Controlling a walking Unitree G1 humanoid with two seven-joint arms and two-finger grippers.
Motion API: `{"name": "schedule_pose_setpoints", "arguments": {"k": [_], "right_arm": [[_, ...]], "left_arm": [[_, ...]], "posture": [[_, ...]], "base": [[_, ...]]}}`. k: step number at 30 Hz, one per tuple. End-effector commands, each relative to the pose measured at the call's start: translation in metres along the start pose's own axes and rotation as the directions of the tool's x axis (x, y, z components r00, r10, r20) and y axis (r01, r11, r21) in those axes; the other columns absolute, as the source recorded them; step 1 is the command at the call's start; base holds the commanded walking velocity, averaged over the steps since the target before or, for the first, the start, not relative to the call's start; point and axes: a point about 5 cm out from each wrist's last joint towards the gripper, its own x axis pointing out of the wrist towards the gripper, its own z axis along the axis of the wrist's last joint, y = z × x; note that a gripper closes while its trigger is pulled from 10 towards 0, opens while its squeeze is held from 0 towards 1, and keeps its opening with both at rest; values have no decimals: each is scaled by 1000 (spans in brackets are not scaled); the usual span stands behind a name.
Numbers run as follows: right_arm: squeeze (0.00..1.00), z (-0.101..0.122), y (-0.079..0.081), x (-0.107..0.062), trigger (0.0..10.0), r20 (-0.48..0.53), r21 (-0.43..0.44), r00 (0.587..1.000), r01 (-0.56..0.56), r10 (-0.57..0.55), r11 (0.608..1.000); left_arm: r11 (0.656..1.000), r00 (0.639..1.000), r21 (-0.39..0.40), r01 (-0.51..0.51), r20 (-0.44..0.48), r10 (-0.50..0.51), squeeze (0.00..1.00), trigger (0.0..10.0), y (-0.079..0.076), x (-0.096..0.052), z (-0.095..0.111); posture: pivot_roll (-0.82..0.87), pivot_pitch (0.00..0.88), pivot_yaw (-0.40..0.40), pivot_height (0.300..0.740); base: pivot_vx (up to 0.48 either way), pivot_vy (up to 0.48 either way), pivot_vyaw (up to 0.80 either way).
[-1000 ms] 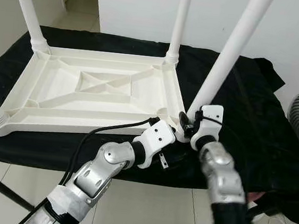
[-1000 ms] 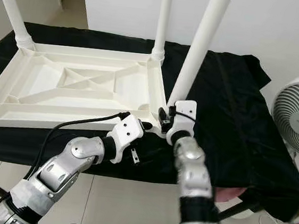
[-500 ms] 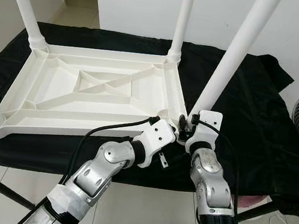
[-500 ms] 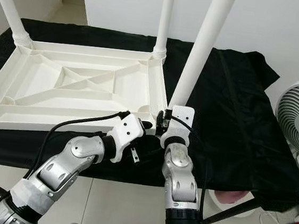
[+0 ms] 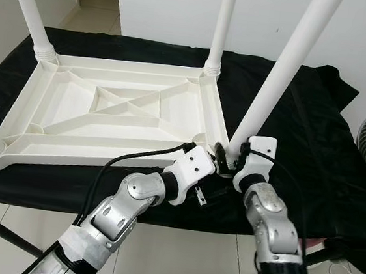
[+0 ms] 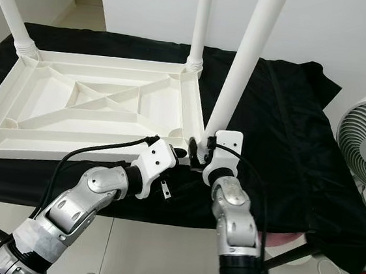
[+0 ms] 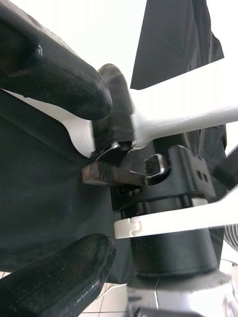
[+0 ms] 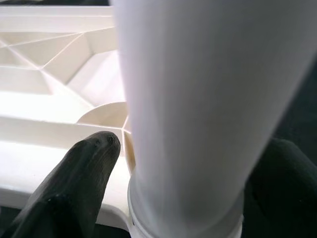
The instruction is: Building children table
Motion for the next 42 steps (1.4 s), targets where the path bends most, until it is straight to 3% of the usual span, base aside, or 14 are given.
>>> {"name": "schedule_pose_setpoints", "arguments": {"k": [1, 3, 11, 15, 16, 17, 18, 19, 20, 30, 32, 36, 39, 42], "right_arm": [[0, -1, -5, 2, 10000, 4, -30, 994, -108, 108, 994], [0, 0, -11, 4, 10000, -1, -97, 984, -177, 177, 979], [0, 2, -21, 14, 10000, -46, -174, 943, -333, 330, 927], [0, 2, -21, 16, 10000, -51, -182, 937, -349, 346, 919], [0, 2, -22, 19, 8392, -49, -187, 933, -360, 358, 914], [0, 2, -22, 19, 8392, -49, -187, 933, -360, 358, 914], [0, 1, -23, 22, 2667, -53, -193, 931, -364, 360, 911], [0, 1, -23, 22, 2667, -53, -193, 931, -364, 360, 911], [0, 0, -22, 23, 0, -56, -191, 924, -382, 378, 904], [0, -11, -22, 23, 0, -64, -172, 901, -434, 430, 884], [0, -14, -22, 21, 10000, -54, -147, 910, -415, 411, 898], [0, -14, -23, 21, 10000, -40, -128, 920, -391, 389, 912], [0, -16, -22, 22, 10000, -49, -126, 963, -269, 265, 955], [0, -15, -21, 22, 10000, -45, -103, 974, -226, 223, 969]], "left_arm": [[1000, 1000, 2, 25, -4, -25, 0, 10000, 0, 2, 1], [1000, 1000, 2, 25, -4, -25, 0, 10000, 0, 2, 2], [1000, 1000, 8, 25, -3, -25, 0, 10000, 2, 2, 2], [1000, 1000, 9, 25, -3, -25, 0, 10000, 3, 2, 2], [1000, 1000, 10, 25, -3, -25, 0, 10000, 3, 3, 3], [1000, 1000, 10, 25, -3, -25, 0, 10000, 3, 3, 3], [1000, 1000, 12, 24, -2, -24, 0, 10000, 3, 3, 3], [1000, 1000, 12, 24, -2, -24, 0, 10000, 3, 3, 3], [1000, 1000, 13, 23, -1, -23, 0, 10000, 3, 3, 3], [1000, 1000, 12, 22, -6, -22, 0, 10000, 3, 1, 3], [1000, 1000, 12, 25, -5, -25, 0, 10000, 2, 2, 3], [1000, 1000, 10, 28, -4, -28, 0, 10000, 2, 2, 3], [999, 999, 8, 32, -4, -32, 0, 10000, 1, 2, 3], [999, 999, 6, 32, -5, -32, 0, 10000, 1, 2, 3]], "posture": [[-127, 61, 8, 740], [-126, 58, 9, 740], [-123, 49, 16, 740], [-123, 49, 16, 740], [-122, 46, 17, 740], [-122, 46, 17, 740], [-119, 46, 16, 740], [-119, 46, 16, 740], [-115, 46, 16, 740], [-112, 47, 19, 740], [-114, 48, 21, 740], [-117, 51, 22, 740], [-120, 53, 23, 740], [-120, 53, 23, 740]], "base": [[0, 0, 0], [0, 0, 0], [0, 0, 0], [0, 0, 0], [0, 0, 0], [0, 0, 0], [0, 0, 0], [0, 0, 0], [0, 0, 0], [0, 0, 0], [0, 0, 0], [0, 0, 0], [0, 0, 0], [0, 0, 0]]}}
